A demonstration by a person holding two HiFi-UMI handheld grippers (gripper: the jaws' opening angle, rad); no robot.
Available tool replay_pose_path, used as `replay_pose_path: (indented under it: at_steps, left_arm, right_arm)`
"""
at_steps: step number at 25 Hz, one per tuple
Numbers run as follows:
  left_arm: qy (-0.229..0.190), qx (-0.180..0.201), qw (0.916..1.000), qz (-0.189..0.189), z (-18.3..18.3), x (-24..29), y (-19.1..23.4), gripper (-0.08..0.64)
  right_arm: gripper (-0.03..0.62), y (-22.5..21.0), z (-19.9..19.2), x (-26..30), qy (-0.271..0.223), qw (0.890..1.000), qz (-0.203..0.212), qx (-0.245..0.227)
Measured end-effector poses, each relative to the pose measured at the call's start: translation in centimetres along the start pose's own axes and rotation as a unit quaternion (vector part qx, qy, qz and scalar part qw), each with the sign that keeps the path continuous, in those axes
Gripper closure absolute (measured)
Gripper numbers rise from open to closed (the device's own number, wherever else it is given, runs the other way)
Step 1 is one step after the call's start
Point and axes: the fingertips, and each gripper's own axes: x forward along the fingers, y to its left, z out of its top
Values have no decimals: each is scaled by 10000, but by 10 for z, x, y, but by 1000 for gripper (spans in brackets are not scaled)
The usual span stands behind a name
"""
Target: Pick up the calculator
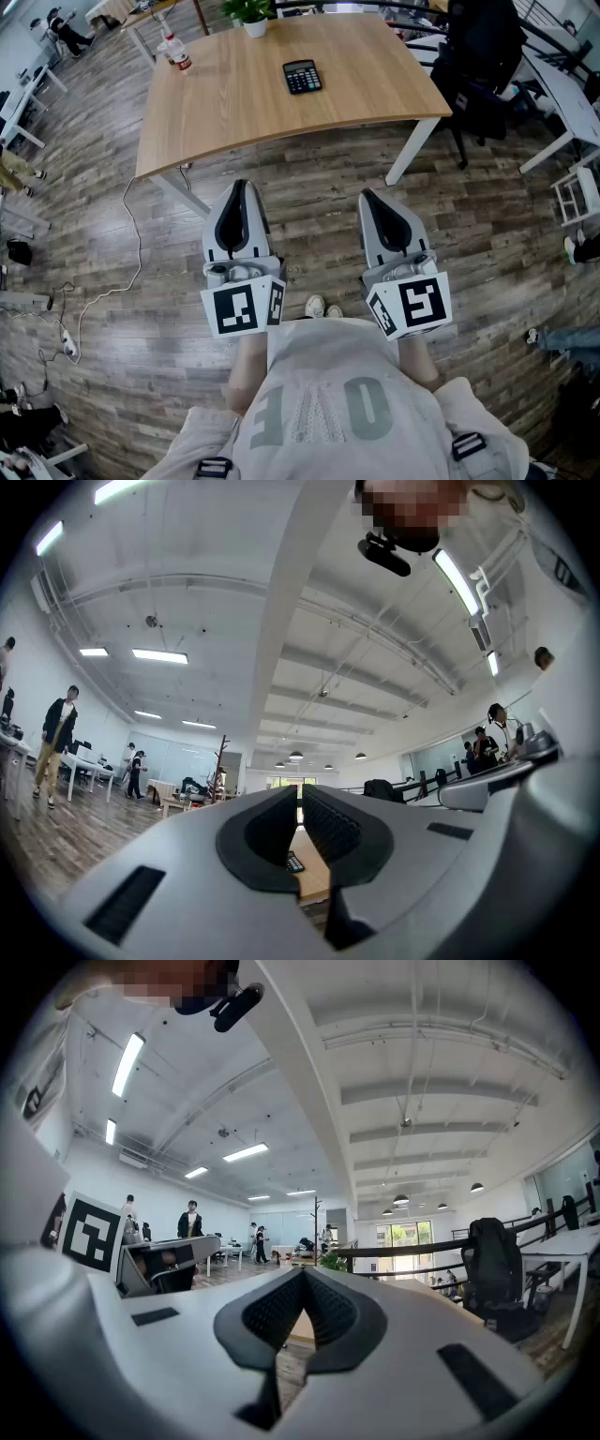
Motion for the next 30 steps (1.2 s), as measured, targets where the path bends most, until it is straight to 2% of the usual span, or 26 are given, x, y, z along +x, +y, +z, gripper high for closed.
replay_pose_path:
  at_steps: [14, 19, 26, 30]
  left_arm:
    - [-85, 50, 9999, -108, 14, -1, -7, 537]
    - [-87, 28, 9999, -66, 11, 0, 7, 537]
    - [-192, -70, 9998, 88, 10, 5, 38, 537]
    - [-79, -104, 9999, 97, -1, 13, 48, 537]
  right_arm:
    - [574, -6, 9, -10, -43, 9999, -124, -1]
    - [574, -3, 6, -2, -60, 9997, -132, 187]
    - [574, 4, -4, 6, 169, 9997, -164, 35]
    - [572, -5, -14, 9, 339, 9988, -331, 88]
